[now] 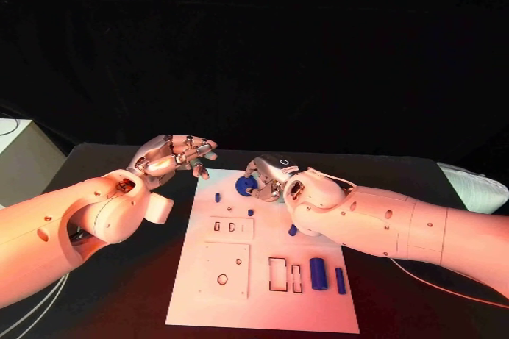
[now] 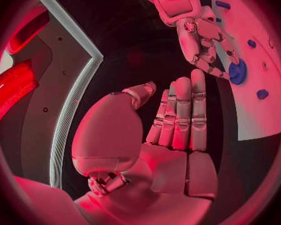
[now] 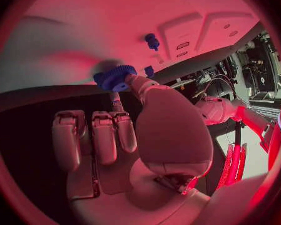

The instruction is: Assemble the parts on the task board

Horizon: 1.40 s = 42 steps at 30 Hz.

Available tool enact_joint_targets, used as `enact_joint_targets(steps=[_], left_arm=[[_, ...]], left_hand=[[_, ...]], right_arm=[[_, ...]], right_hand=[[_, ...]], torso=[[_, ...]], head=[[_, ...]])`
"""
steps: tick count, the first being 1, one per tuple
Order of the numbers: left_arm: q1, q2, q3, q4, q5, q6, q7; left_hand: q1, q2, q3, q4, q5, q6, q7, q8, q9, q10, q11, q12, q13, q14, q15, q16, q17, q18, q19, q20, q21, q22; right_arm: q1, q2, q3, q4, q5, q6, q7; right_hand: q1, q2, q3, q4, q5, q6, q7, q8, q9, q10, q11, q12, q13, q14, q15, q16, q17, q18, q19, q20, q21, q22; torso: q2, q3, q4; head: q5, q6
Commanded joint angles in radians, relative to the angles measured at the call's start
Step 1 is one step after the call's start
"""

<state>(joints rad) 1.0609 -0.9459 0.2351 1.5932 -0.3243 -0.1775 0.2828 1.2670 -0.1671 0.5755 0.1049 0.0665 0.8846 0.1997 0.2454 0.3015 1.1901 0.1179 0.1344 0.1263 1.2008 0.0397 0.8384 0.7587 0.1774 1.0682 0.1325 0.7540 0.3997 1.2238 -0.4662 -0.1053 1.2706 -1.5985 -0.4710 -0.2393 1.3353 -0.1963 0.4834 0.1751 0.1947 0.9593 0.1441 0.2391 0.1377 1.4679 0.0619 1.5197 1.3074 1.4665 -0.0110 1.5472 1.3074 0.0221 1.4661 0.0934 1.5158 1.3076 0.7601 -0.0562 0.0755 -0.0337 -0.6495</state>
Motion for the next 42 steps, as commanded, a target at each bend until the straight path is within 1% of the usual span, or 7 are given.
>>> enact_joint_targets(steps=[1, 4, 10, 14, 24, 31, 42], left_arm=[[0.001, 0.001, 0.001, 0.003, -0.004, 0.018, 0.001], [0.001, 0.001, 0.001, 0.003, -0.005, 0.019, 0.001], [0.001, 0.000, 0.001, 0.003, -0.005, 0.020, -0.001], [0.001, -0.001, 0.001, 0.003, -0.006, 0.020, -0.001], [0.001, -0.002, 0.001, 0.002, -0.006, 0.022, -0.003], [0.001, -0.002, 0.001, 0.001, -0.006, 0.023, -0.005], [0.001, -0.001, 0.001, 0.001, -0.014, 0.026, -0.006]], left_hand=[[0.006, 0.005, 0.001, 0.002, -0.005, -0.009, 0.000, -0.005, 0.002, -0.009, 0.001, 0.004, 0.001, -0.005, 0.001, 0.003, 0.001, 0.004, -0.008, -0.001, 0.003, 0.001], [0.006, 0.005, 0.001, 0.002, -0.005, -0.009, 0.000, -0.005, 0.002, -0.009, 0.001, 0.004, 0.001, -0.005, 0.001, 0.003, 0.001, 0.004, -0.008, -0.001, 0.003, 0.001], [0.005, 0.006, 0.001, 0.004, -0.005, -0.009, 0.000, -0.005, 0.003, -0.010, 0.001, 0.005, 0.002, -0.006, 0.002, 0.004, 0.002, 0.004, -0.010, 0.000, 0.005, 0.002], [0.005, 0.006, 0.001, 0.004, -0.005, -0.009, 0.000, -0.005, 0.003, -0.010, 0.001, 0.005, 0.002, -0.006, 0.002, 0.004, 0.002, 0.004, -0.010, 0.000, 0.005, 0.002], [0.005, 0.006, 0.001, 0.004, -0.005, -0.009, 0.000, -0.005, 0.003, -0.010, 0.001, 0.005, 0.002, -0.006, 0.002, 0.004, 0.002, 0.004, -0.010, 0.000, 0.005, 0.002], [0.005, 0.006, 0.001, 0.004, -0.005, -0.009, 0.000, -0.005, 0.003, -0.010, 0.001, 0.005, 0.002, -0.006, 0.002, 0.004, 0.002, 0.004, -0.010, 0.000, 0.005, 0.002], [0.005, 0.006, 0.001, 0.004, -0.005, -0.009, 0.000, -0.005, 0.003, -0.010, 0.001, 0.005, 0.002, -0.006, 0.002, 0.004, 0.002, 0.004, -0.010, 0.000, 0.005, 0.002]], right_arm=[[-0.004, 0.004, -0.003, -0.003, -0.012, 0.044, 0.000], [-0.004, 0.005, -0.004, -0.003, -0.010, 0.048, 0.004], [-0.005, 0.002, -0.005, 0.002, -0.010, 0.052, 0.006], [-0.006, -0.004, -0.005, 0.008, -0.016, 0.051, 0.002], [-0.008, -0.011, -0.006, 0.011, -0.030, 0.043, -0.007], [-0.009, -0.014, -0.006, 0.018, -0.038, 0.038, -0.007], [-0.010, -0.017, -0.006, 0.026, -0.041, 0.026, -0.006]], right_hand=[[-0.003, -0.013, 0.002, -0.007, 0.002, 0.002, -0.005, 0.003, 0.230, 0.041, -0.005, -0.007, 0.202, 0.093, -0.006, 0.005, 0.211, -0.006, 0.076, -0.008, 0.002, 0.203], [-0.004, -0.014, 0.002, -0.007, 0.001, 0.002, -0.004, 0.003, 0.230, 0.041, -0.005, -0.007, 0.202, 0.092, -0.006, 0.005, 0.211, -0.006, 0.076, -0.008, 0.001, 0.202], [-0.006, -0.016, 0.002, -0.008, 0.001, 0.002, -0.004, 0.003, 0.230, 0.041, -0.004, -0.007, 0.202, 0.093, -0.006, 0.005, 0.211, -0.006, 0.076, -0.008, 0.001, 0.202], [-0.006, -0.016, 0.002, -0.008, 0.001, 0.002, -0.004, 0.003, 0.230, 0.041, -0.004, -0.007, 0.202, 0.093, -0.006, 0.005, 0.211, -0.006, 0.076, -0.008, 0.001, 0.202], [-0.008, -0.017, 0.002, -0.008, 0.000, 0.002, -0.004, 0.004, 0.230, 0.041, -0.004, -0.007, 0.202, 0.092, -0.005, 0.005, 0.209, -0.006, 0.076, -0.008, 0.001, 0.202], [-0.009, -0.019, 0.002, -0.009, 0.000, 0.003, -0.004, 0.004, 0.230, 0.041, -0.004, -0.007, 0.202, 0.092, -0.005, 0.005, 0.210, -0.006, 0.076, -0.008, 0.002, 0.204], [-0.016, -0.026, 0.001, -0.010, -0.003, -0.001, -0.003, 0.003, 0.229, 0.038, -0.004, -0.009, 0.199, 0.092, -0.005, 0.004, 0.208, -0.006, 0.076, -0.007, 0.002, 0.204]], torso=[[-0.001, 0.0001, 0.0037], [-0.001, 0.0004, 0.0032], [-0.002, -0.0009, 0.0010], [-0.001, -0.0001, -0.0007], [-0.001, 0.0001, 0.0023], [-0.001, -0.0001, -0.0002], [-0.002, -0.0004, 0.0015]], head=[[-0.001, -0.004], [0.000, -0.005], [0.002, -0.009], [0.005, -0.010], [0.002, -0.010], [0.007, -0.013], [0.006, -0.013]])
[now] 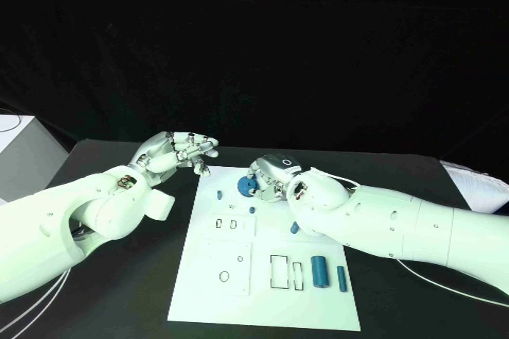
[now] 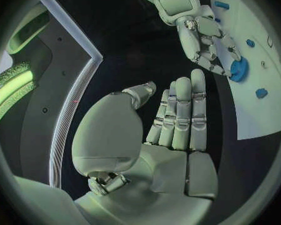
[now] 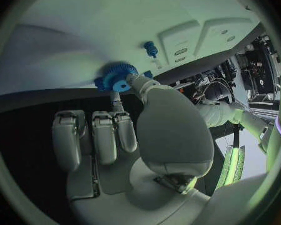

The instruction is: Assemble the parts on the task board

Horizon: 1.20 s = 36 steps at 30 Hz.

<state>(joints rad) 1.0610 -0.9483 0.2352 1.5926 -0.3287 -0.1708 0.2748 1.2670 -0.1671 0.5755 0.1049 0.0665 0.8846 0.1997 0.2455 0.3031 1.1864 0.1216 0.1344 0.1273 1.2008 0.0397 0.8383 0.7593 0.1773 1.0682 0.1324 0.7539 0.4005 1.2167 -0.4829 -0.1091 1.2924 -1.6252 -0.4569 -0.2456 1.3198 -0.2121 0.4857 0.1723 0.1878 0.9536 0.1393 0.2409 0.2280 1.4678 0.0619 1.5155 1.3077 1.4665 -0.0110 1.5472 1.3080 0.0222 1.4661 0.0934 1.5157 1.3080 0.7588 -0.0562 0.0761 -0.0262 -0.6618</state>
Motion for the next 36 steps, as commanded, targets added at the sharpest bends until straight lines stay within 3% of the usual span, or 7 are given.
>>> enact_joint_targets(steps=[1, 7, 9, 10, 13, 27, 36], left_arm=[[0.001, 0.001, 0.001, 0.002, -0.010, 0.020, 0.002], [0.001, 0.001, 0.001, 0.002, -0.013, 0.021, 0.001], [0.001, 0.001, 0.001, 0.002, -0.013, 0.021, 0.001], [0.001, 0.001, 0.001, 0.002, -0.013, 0.021, 0.001], [0.001, 0.001, 0.001, 0.002, -0.013, 0.021, 0.001], [0.001, -0.001, 0.001, 0.001, -0.015, 0.023, -0.001], [0.001, -0.001, 0.001, 0.001, -0.016, 0.023, -0.001]], left_hand=[[0.005, 0.006, 0.001, 0.004, -0.005, -0.009, 0.000, -0.005, 0.001, -0.006, -0.002, 0.005, 0.001, -0.006, 0.002, 0.005, 0.001, 0.004, -0.010, 0.000, 0.005, 0.001], [0.005, 0.007, 0.001, 0.005, -0.006, -0.010, 0.000, -0.005, 0.003, -0.008, -0.002, 0.006, 0.003, -0.007, 0.002, 0.006, 0.002, 0.004, -0.012, 0.000, 0.008, 0.003], [0.005, 0.007, 0.001, 0.005, -0.006, -0.010, 0.000, -0.005, 0.003, -0.008, -0.002, 0.006, 0.003, -0.007, 0.002, 0.006, 0.002, 0.004, -0.012, 0.000, 0.008, 0.003], [0.005, 0.007, 0.001, 0.005, -0.006, -0.010, 0.000, -0.005, 0.003, -0.008, -0.002, 0.006, 0.003, -0.007, 0.002, 0.006, 0.002, 0.004, -0.012, 0.000, 0.008, 0.003], [0.005, 0.007, 0.001, 0.005, -0.006, -0.010, 0.000, -0.005, 0.003, -0.008, -0.002, 0.006, 0.003, -0.007, 0.002, 0.006, 0.002, 0.004, -0.012, 0.000, 0.008, 0.003], [0.009, 0.010, 0.003, 0.004, -0.005, -0.011, 0.000, -0.004, 0.004, -0.010, -0.003, 0.008, 0.004, -0.009, 0.002, 0.007, 0.002, 0.005, -0.014, 0.000, 0.010, 0.004], [0.011, 0.011, 0.004, 0.003, -0.005, -0.011, 0.000, -0.004, 0.005, -0.011, -0.003, 0.008, 0.005, -0.010, 0.002, 0.007, 0.002, 0.005, -0.016, 0.001, 0.012, 0.005]], right_arm=[[-0.003, 0.000, -0.002, 0.003, -0.014, 0.010, 0.000], [-0.004, 0.002, -0.002, -0.005, 0.001, 0.000, 0.010], [-0.004, 0.002, -0.002, -0.007, 0.006, 0.003, 0.015], [-0.004, 0.002, -0.002, -0.007, 0.008, 0.006, 0.017], [-0.004, 0.001, -0.002, -0.008, 0.016, 0.016, 0.023], [-0.004, -0.017, -0.002, 0.003, 0.064, 0.040, 0.051], [-0.004, -0.021, -0.003, 0.000, 0.078, 0.063, 0.047]], right_hand=[[-0.003, -0.012, -0.002, -0.007, 0.003, 0.003, 0.002, 0.000, 0.138, 0.036, -0.003, -0.007, 0.197, 0.092, -0.005, 0.004, 0.207, -0.006, 0.076, -0.007, 0.001, 0.203], [-0.047, -0.041, -0.047, 0.006, -0.062, -0.060, 0.019, -0.032, 0.122, -0.026, 0.012, -0.067, 0.139, 0.090, 0.008, 0.001, 0.200, -0.002, 0.068, 0.004, -0.013, 0.188], [-0.031, -0.016, -0.174, 0.027, -0.071, -0.096, 0.033, -0.058, 0.110, -0.042, 0.024, -0.083, 0.123, 0.089, 0.021, 0.001, 0.201, -0.001, 0.066, 0.016, -0.018, 0.184], [0.000, 0.004, -0.296, 0.061, -0.075, -0.117, 0.042, -0.078, 0.101, -0.051, 0.033, -0.091, 0.114, 0.089, 0.027, 0.000, 0.201, -0.001, 0.065, 0.023, -0.020, 0.183], [0.027, 0.003, -0.379, 0.120, -0.078, -0.120, 0.045, -0.091, 0.094, -0.054, 0.037, -0.093, 0.112, 0.089, 0.030, 0.000, 0.201, 0.000, 0.065, 0.026, -0.022, 0.182], [0.013, 0.051, -0.375, 0.119, -0.022, -0.065, 0.030, -0.074, 0.098, -0.016, 0.025, -0.057, 0.146, 0.096, 0.022, 0.010, 0.227, -0.006, 0.077, 0.020, 0.001, 0.207], [-0.101, 0.112, -0.342, 0.119, 0.067, -0.043, 0.019, -0.069, 0.094, -0.010, 0.014, -0.052, 0.151, 0.096, 0.012, 0.011, 0.230, -0.007, 0.079, 0.010, 0.003, 0.211]], torso=[[0.000, -0.0007, 0.0014], [0.000, -0.0008, -0.0008], [0.000, -0.0008, -0.0008], [0.000, -0.0008, -0.0008], [0.000, -0.0007, 0.0000], [0.000, 0.0000, -0.0008], [0.001, 0.0000, 0.0006]], head=[[-0.002, -0.001], [-0.002, 0.001], [-0.002, 0.001], [-0.002, 0.001], [-0.002, 0.001], [-0.001, 0.001], [-0.003, -0.001]])
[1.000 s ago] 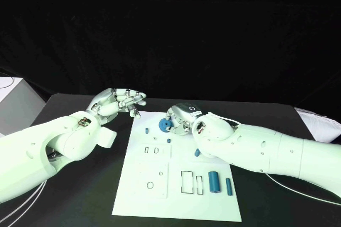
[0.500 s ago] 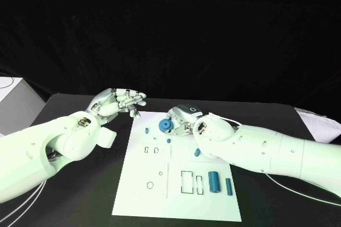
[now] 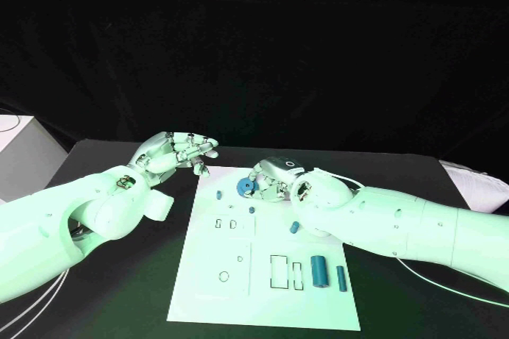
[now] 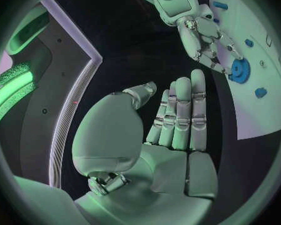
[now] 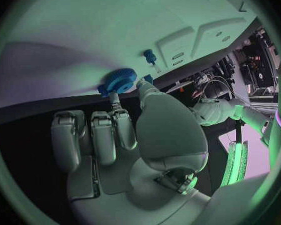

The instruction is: Assemble the parts on the task board

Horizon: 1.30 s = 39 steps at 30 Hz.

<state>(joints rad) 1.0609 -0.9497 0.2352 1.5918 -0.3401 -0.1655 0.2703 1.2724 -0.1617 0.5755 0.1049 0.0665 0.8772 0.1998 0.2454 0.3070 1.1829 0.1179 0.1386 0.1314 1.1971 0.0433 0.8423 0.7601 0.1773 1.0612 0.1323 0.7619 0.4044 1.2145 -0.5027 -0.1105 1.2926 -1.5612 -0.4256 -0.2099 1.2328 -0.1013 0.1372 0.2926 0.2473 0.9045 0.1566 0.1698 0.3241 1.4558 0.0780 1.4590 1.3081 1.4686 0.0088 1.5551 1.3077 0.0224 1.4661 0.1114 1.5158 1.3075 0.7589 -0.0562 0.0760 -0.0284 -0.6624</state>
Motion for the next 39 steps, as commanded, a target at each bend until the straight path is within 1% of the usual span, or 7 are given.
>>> enact_joint_targets(steps=[1, 18, 23, 28, 32, 36, 39], left_arm=[[0.001, 0.001, 0.001, 0.001, -0.005, 0.017, 0.003], [0.001, -0.002, 0.001, 0.002, -0.017, 0.022, 0.002], [0.001, -0.002, 0.001, 0.003, -0.018, 0.023, 0.001], [0.001, -0.004, 0.001, 0.002, -0.018, 0.022, 0.001], [0.001, -0.006, 0.001, 0.001, -0.018, 0.022, 0.002], [0.001, -0.007, 0.001, 0.000, -0.018, 0.021, 0.002], [0.001, -0.007, 0.001, -0.003, -0.018, 0.021, 0.002]], left_hand=[[0.006, 0.006, 0.004, 0.003, -0.005, -0.004, 0.000, -0.004, 0.001, -0.007, 0.001, 0.004, 0.001, -0.006, -0.002, 0.003, 0.001, 0.005, -0.009, 0.001, 0.004, 0.001], [0.017, 0.008, 0.010, -0.004, -0.005, -0.004, -0.001, -0.003, 0.004, -0.009, 0.001, 0.006, 0.003, -0.008, -0.003, 0.004, 0.001, 0.005, -0.012, 0.000, 0.008, 0.003], [0.020, 0.007, 0.011, -0.006, -0.005, -0.005, 0.000, -0.003, 0.004, -0.011, 0.001, 0.007, 0.004, -0.009, -0.003, 0.004, 0.001, 0.005, -0.013, 0.000, 0.010, 0.004], [0.020, 0.007, 0.011, -0.006, -0.005, -0.005, 0.000, -0.003, 0.004, -0.011, 0.001, 0.007, 0.004, -0.009, -0.003, 0.004, 0.001, 0.005, -0.013, 0.000, 0.010, 0.004], [0.020, 0.007, 0.011, -0.006, -0.005, -0.005, 0.000, -0.003, 0.004, -0.011, 0.001, 0.007, 0.004, -0.009, -0.003, 0.004, 0.001, 0.005, -0.013, 0.000, 0.010, 0.004], [0.020, 0.007, 0.011, -0.006, -0.005, -0.005, 0.000, -0.003, 0.004, -0.011, 0.001, 0.007, 0.004, -0.009, -0.003, 0.004, 0.001, 0.005, -0.013, 0.000, 0.010, 0.004], [0.020, 0.007, 0.011, -0.006, -0.005, -0.005, 0.000, -0.003, 0.004, -0.011, 0.001, 0.007, 0.004, -0.009, -0.003, 0.004, 0.001, 0.005, -0.013, 0.000, 0.010, 0.004]], right_arm=[[-0.002, -0.002, -0.001, 0.000, 0.014, 0.033, 0.010], [-0.003, -0.023, -0.002, 0.022, 0.021, 0.066, -0.010], [-0.003, -0.037, -0.002, 0.036, 0.019, 0.057, -0.010], [-0.003, -0.060, -0.002, 0.059, 0.018, 0.040, -0.009], [-0.003, -0.091, -0.002, 0.089, 0.021, 0.008, -0.007], [-0.002, -0.131, 0.000, 0.123, 0.039, -0.039, 0.008], [0.002, -0.171, 0.003, 0.148, 0.088, -0.088, 0.059]], right_hand=[[-0.017, 0.002, 0.008, -0.001, 0.009, 0.006, 0.002, 0.002, -0.002, 0.002, -0.002, 0.004, 0.150, 0.095, -0.008, 0.004, 0.231, -0.007, 0.078, -0.008, 0.003, 0.211], [-0.021, -0.005, 0.011, -0.005, 0.012, 0.006, 0.002, 0.001, -0.003, 0.003, -0.001, 0.005, 0.151, 0.095, -0.008, 0.005, 0.234, -0.008, 0.080, -0.009, 0.006, 0.215], [-0.021, -0.006, 0.011, -0.005, 0.012, 0.007, 0.002, 0.001, -0.003, 0.004, -0.001, 0.006, 0.152, 0.095, -0.008, 0.005, 0.235, -0.008, 0.080, -0.009, 0.006, 0.215], [-0.021, -0.006, 0.012, -0.005, 0.014, 0.007, 0.002, 0.001, -0.003, 0.005, -0.002, 0.006, 0.153, 0.095, -0.008, 0.005, 0.234, -0.009, 0.081, -0.009, 0.007, 0.216], [-0.022, -0.006, 0.013, -0.004, 0.016, 0.008, 0.002, 0.002, -0.003, 0.006, -0.002, 0.007, 0.154, 0.095, -0.008, 0.005, 0.234, -0.009, 0.081, -0.009, 0.008, 0.216], [-0.020, -0.006, 0.025, -0.005, 0.034, 0.012, 0.001, 0.003, -0.004, 0.007, -0.003, 0.008, 0.155, 0.095, -0.009, 0.004, 0.232, -0.009, 0.081, -0.009, 0.007, 0.215], [-0.013, -0.009, 0.033, -0.008, 0.040, 0.011, 0.001, 0.002, -0.004, 0.005, -0.003, 0.006, 0.153, 0.094, -0.009, 0.003, 0.230, -0.008, 0.080, -0.009, 0.005, 0.214]], torso=[[0.001, 0.0000, 0.0009], [0.000, -0.0006, -0.0002], [0.000, -0.0004, 0.0003], [0.000, 0.0000, 0.0012], [0.000, -0.0001, -0.0002], [-0.002, -0.0001, -0.0022], [-0.003, -0.0002, -0.0035]], head=[[-0.001, 0.000], [0.001, -0.001], [0.001, -0.001], [0.001, 0.000], [0.004, 0.000], [0.003, 0.002], [0.002, 0.005]])
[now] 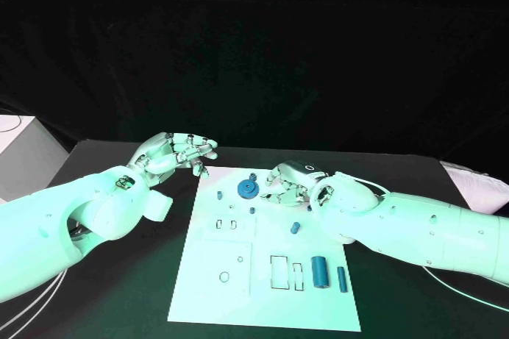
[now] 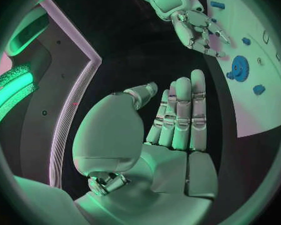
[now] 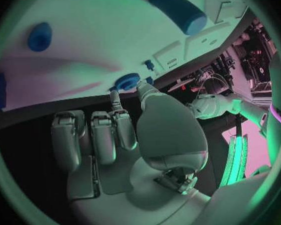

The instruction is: Assemble the parts on the task board

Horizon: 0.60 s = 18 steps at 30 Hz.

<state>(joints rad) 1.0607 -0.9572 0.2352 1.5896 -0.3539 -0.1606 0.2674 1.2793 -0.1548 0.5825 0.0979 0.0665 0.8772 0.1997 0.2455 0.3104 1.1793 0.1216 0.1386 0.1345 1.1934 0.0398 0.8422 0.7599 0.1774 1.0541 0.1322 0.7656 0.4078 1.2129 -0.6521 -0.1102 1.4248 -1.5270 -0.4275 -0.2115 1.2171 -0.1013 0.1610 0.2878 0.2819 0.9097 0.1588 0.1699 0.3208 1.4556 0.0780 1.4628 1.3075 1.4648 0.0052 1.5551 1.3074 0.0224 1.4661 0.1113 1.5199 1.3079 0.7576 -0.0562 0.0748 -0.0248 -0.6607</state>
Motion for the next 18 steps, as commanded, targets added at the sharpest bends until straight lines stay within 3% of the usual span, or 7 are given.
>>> enact_joint_targets(steps=[1, 7, 8, 11, 18], left_arm=[[0.001, 0.001, 0.001, -0.002, -0.004, 0.016, 0.006], [0.000, 0.004, 0.001, -0.009, -0.005, 0.017, 0.011], [0.000, 0.007, 0.001, -0.011, -0.005, 0.018, 0.012], [-0.002, 0.014, 0.001, -0.017, -0.004, 0.020, 0.016], [-0.008, 0.024, 0.001, -0.034, 0.012, 0.037, 0.028]], left_hand=[[0.015, 0.000, 0.005, -0.001, -0.005, -0.005, 0.000, -0.003, 0.002, -0.008, -0.003, 0.008, 0.002, -0.006, 0.001, 0.005, 0.001, 0.005, -0.007, 0.000, 0.008, 0.002], [0.015, -0.001, 0.005, -0.001, -0.005, -0.006, 0.001, -0.003, 0.003, -0.009, -0.002, 0.009, 0.003, -0.013, 0.002, 0.001, 0.000, 0.005, -0.013, 0.001, 0.008, 0.003], [0.015, -0.001, 0.005, -0.001, -0.005, -0.006, 0.001, -0.003, 0.003, -0.009, -0.002, 0.009, 0.003, -0.014, 0.002, 0.000, 0.000, 0.004, -0.013, 0.001, 0.008, 0.003], [0.014, -0.001, 0.005, 0.000, -0.005, -0.007, 0.001, -0.003, 0.005, -0.011, -0.001, 0.010, 0.004, -0.020, 0.003, -0.004, -0.002, 0.004, -0.019, 0.002, 0.008, 0.003], [0.013, -0.003, 0.004, 0.000, -0.006, -0.009, 0.003, -0.004, 0.007, -0.016, 0.001, 0.010, 0.006, -0.031, 0.005, -0.013, -0.007, 0.004, -0.030, 0.004, 0.006, 0.002]], right_arm=[[0.006, -0.036, 0.003, 0.024, 0.079, -0.101, 0.085], [0.029, -0.124, 0.005, 0.049, 0.307, -0.133, 0.279], [0.032, -0.140, 0.006, 0.051, 0.344, -0.126, 0.307], [0.037, -0.180, 0.006, 0.048, 0.417, -0.103, 0.368], [0.041, -0.262, 0.006, 0.007, 0.461, -0.033, 0.455]], right_hand=[[0.016, -0.011, 0.020, -0.008, 0.008, 0.005, -0.001, 0.001, -0.002, 0.005, -0.003, 0.001, 0.153, 0.098, -0.005, 0.002, 0.228, -0.008, 0.079, -0.010, 0.000, 0.212], [0.118, -0.041, 0.090, -0.056, -0.016, 0.008, 0.002, -0.003, -0.007, -0.002, -0.001, -0.006, 0.147, 0.092, -0.005, -0.007, 0.207, 0.006, 0.053, -0.010, -0.051, 0.165], [0.163, -0.048, 0.122, -0.084, -0.009, 0.005, 0.006, -0.006, -0.011, -0.013, 0.000, -0.016, 0.138, 0.090, -0.004, -0.010, 0.201, 0.008, 0.049, -0.009, -0.061, 0.157], [0.183, -0.069, 0.149, -0.104, 0.006, 0.008, 0.008, -0.008, -0.013, -0.019, 0.002, -0.021, 0.132, 0.088, -0.002, -0.013, 0.193, 0.012, 0.041, -0.007, -0.075, 0.145], [0.193, -0.101, 0.175, -0.126, 0.011, 0.009, 0.009, -0.011, -0.017, -0.020, 0.004, -0.023, 0.131, 0.091, -0.001, -0.009, 0.204, 0.010, 0.045, -0.006, -0.068, 0.152]], torso=[[-0.002, -0.0001, -0.0033], [-0.010, 0.0033, -0.0126], [-0.011, 0.0038, -0.0135], [-0.014, 0.0057, -0.0167], [-0.018, 0.0101, -0.0250]], head=[[-0.003, 0.004], [-0.005, 0.009], [-0.006, 0.015], [-0.007, 0.027], [-0.024, 0.023]])
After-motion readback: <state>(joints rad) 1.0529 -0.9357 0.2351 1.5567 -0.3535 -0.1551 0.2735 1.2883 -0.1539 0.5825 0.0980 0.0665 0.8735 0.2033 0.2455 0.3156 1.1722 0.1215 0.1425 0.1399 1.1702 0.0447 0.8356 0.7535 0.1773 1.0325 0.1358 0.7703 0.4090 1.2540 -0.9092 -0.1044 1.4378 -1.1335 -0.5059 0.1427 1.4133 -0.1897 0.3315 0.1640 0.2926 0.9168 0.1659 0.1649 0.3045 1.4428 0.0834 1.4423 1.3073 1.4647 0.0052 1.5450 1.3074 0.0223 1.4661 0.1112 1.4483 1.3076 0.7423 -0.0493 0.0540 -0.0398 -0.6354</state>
